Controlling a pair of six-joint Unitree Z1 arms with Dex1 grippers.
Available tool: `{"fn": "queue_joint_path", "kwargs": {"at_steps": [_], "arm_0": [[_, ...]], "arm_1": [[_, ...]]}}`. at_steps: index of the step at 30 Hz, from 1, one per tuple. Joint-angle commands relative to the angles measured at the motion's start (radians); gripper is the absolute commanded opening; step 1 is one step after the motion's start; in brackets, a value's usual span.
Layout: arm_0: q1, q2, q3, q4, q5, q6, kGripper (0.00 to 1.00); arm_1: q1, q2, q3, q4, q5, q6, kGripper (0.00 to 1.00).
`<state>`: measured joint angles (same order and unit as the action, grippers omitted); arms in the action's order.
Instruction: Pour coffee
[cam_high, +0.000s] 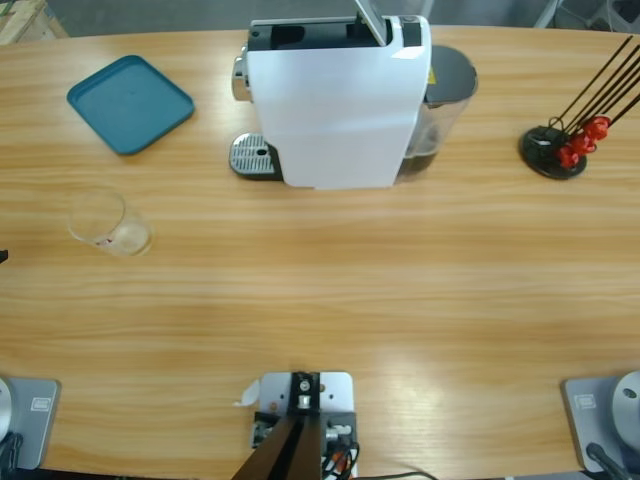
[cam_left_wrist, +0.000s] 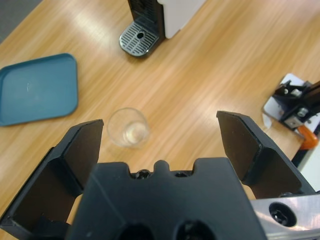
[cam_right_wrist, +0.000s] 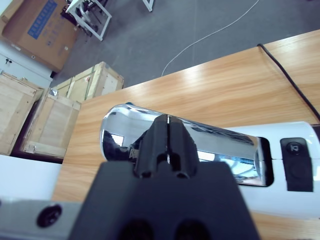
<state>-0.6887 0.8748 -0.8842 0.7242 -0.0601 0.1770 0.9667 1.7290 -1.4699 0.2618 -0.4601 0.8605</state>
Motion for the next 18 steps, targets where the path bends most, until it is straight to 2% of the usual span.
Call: {"fn": "queue_joint_path", "kwargs": {"at_steps": [1,18], "arm_0": [[0.000,-0.008,0.047,-0.011,0.006,-0.005,0.982],[0.000,0.021,0.045,-0.051,0.003,-0.003,0.982]], "arm_1": [[0.038,0.147,-0.001,0.011,0.057,0.002,0.000],[0.062,0.226,-0.001,0.025,0.084,0.007,0.000]]}}
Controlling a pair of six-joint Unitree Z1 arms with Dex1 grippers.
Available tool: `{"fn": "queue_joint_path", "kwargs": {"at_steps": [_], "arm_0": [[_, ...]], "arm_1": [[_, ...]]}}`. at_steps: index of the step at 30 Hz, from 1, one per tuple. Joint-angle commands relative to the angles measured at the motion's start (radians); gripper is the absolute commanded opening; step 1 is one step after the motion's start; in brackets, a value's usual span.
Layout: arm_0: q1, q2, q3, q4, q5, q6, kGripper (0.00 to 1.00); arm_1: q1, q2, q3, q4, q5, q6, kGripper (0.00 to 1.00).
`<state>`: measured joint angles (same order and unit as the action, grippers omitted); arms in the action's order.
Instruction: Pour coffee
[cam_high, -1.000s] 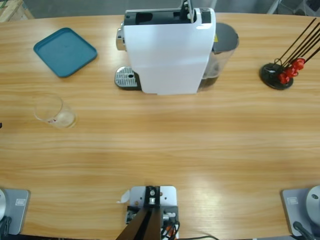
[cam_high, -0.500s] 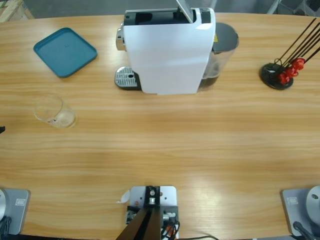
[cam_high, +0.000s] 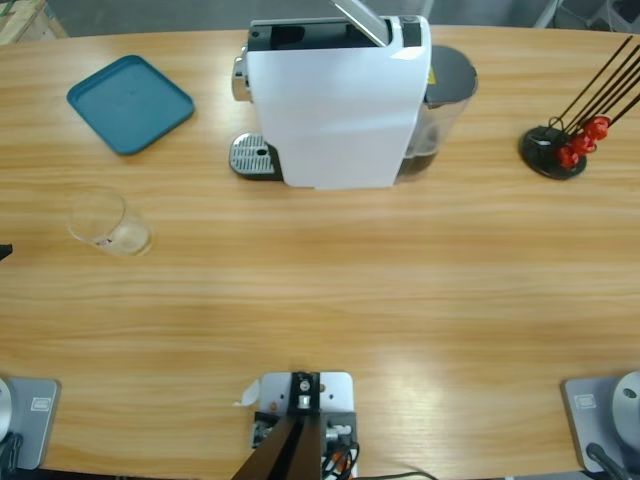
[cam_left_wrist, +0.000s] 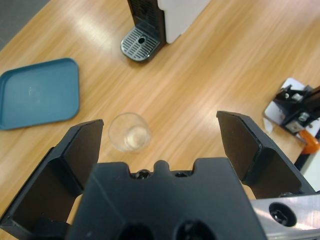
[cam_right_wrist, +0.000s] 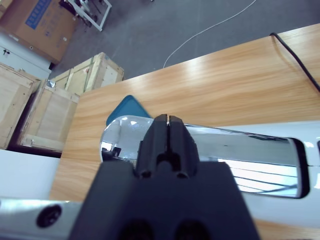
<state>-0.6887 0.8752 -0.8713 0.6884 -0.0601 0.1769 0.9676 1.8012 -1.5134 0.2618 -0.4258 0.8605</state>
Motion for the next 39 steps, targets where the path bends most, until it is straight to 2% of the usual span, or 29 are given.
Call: {"fn": "queue_joint_path", "kwargs": {"at_steps": [1,39], "arm_0": [[0.000,0.021,0.033,-0.015,0.003,-0.002,0.982],[0.000,0.013,0.030,-0.015,0.003,0.003,0.982]], "arm_1": [[0.065,0.160,0.042,0.025,0.050,0.010,0.000],[0.076,0.294,0.124,0.056,0.124,0.051,0.000]]}}
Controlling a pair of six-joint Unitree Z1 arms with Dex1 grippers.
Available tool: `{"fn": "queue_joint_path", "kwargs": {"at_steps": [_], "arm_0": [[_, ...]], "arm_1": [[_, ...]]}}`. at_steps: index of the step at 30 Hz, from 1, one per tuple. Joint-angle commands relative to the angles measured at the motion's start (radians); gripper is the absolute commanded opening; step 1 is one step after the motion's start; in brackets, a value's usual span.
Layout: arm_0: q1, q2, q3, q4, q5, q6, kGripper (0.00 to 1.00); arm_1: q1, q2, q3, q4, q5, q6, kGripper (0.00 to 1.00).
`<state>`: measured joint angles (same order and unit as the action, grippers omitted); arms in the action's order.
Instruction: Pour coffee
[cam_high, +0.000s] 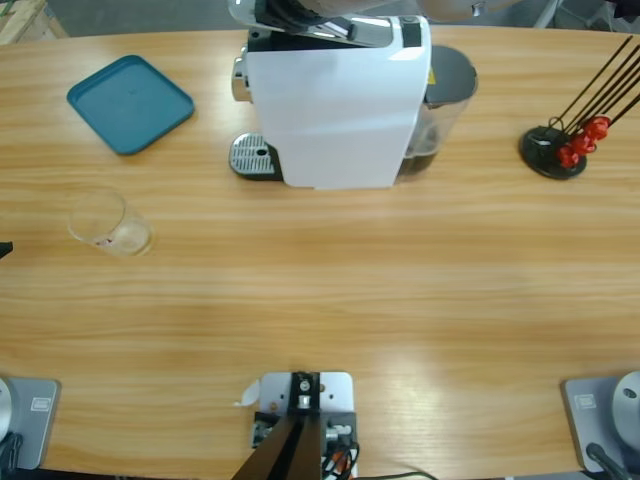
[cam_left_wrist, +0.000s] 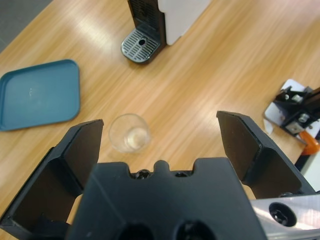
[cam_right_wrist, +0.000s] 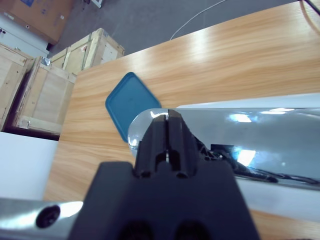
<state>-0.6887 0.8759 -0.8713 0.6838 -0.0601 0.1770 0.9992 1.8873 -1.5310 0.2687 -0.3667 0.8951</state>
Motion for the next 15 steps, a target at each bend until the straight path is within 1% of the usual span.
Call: {"fn": "queue_joint_path", "kwargs": {"at_steps": [1,12,13,15], "arm_0": [[0.000,0.011,0.031,-0.010,0.003,0.002,0.982],[0.000,0.007,0.031,-0.010,0.003,0.001,0.982],[0.000,0.005,0.031,-0.010,0.003,-0.001,0.982],[0.000,0.005,0.030,-0.010,0.003,-0.002,0.982]], "arm_1": [[0.044,0.209,0.144,0.052,0.065,0.016,0.000],[0.044,0.203,0.148,0.069,0.060,0.016,0.000],[0.044,0.195,0.147,0.069,0.048,0.013,0.000],[0.044,0.163,0.149,0.070,-0.020,-0.023,0.000]]}}
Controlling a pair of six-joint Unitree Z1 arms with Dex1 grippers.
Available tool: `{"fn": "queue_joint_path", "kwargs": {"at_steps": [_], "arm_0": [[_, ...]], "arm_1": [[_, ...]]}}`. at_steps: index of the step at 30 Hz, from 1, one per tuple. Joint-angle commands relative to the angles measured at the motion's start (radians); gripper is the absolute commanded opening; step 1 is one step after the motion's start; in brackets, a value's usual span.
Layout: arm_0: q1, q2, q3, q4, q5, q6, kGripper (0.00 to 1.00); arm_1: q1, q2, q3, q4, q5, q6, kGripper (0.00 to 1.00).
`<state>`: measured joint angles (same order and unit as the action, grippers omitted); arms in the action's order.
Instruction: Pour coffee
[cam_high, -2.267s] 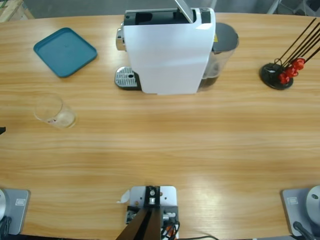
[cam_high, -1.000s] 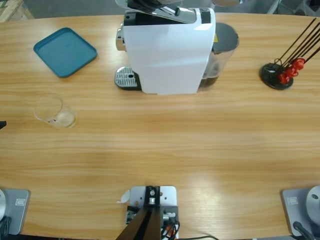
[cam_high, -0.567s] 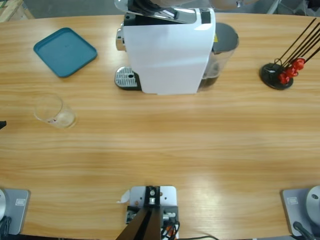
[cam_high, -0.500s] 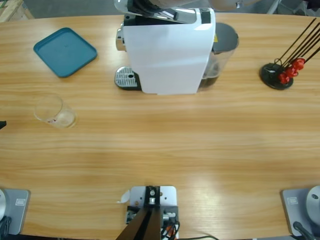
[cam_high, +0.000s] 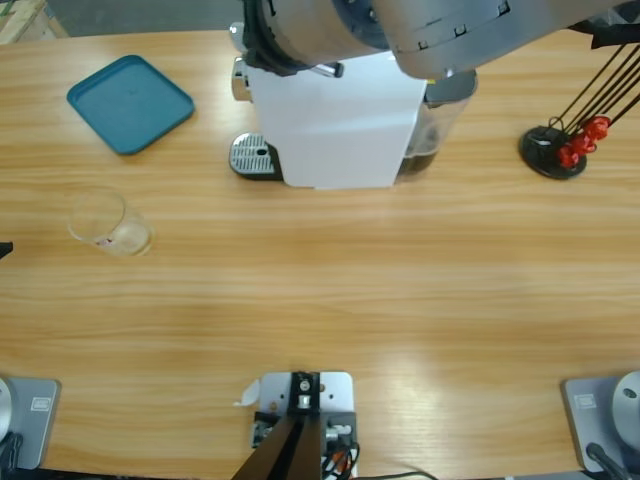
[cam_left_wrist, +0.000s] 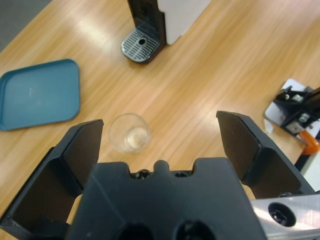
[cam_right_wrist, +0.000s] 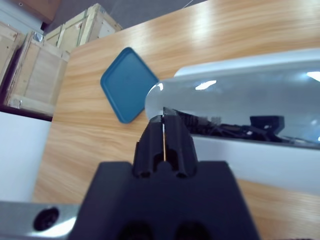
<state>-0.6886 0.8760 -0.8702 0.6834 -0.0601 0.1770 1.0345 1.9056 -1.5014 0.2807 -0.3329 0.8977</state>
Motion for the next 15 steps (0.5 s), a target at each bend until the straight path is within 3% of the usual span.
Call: {"fn": "queue_joint_path", "kwargs": {"at_steps": [1,3,4,5,7,11,15], "arm_0": [[0.000,0.005,0.027,-0.010,0.003,-0.002,0.982],[0.000,0.005,0.021,-0.010,0.003,-0.002,0.982],[0.000,0.006,0.018,-0.010,0.003,-0.002,0.982],[0.000,0.009,0.013,-0.011,0.003,-0.002,0.982],[0.000,0.012,0.013,-0.019,0.002,-0.002,0.982],[0.000,0.024,0.011,-0.048,-0.004,-0.002,0.982],[0.000,0.028,0.009,-0.060,-0.024,-0.002,0.982]], "arm_1": [[0.009,0.121,0.119,0.058,-0.086,-0.061,0.000],[0.009,0.064,0.109,0.057,-0.108,-0.199,0.049],[0.009,0.026,0.106,0.057,-0.112,-0.274,0.583],[0.009,-0.015,0.105,0.058,-0.118,-0.345,0.908],[0.009,-0.090,0.109,0.058,-0.115,-0.450,0.992],[0.009,-0.226,0.106,0.103,-0.064,-0.641,1.000],[0.009,-0.342,0.063,0.330,0.047,-0.686,1.000]]}}
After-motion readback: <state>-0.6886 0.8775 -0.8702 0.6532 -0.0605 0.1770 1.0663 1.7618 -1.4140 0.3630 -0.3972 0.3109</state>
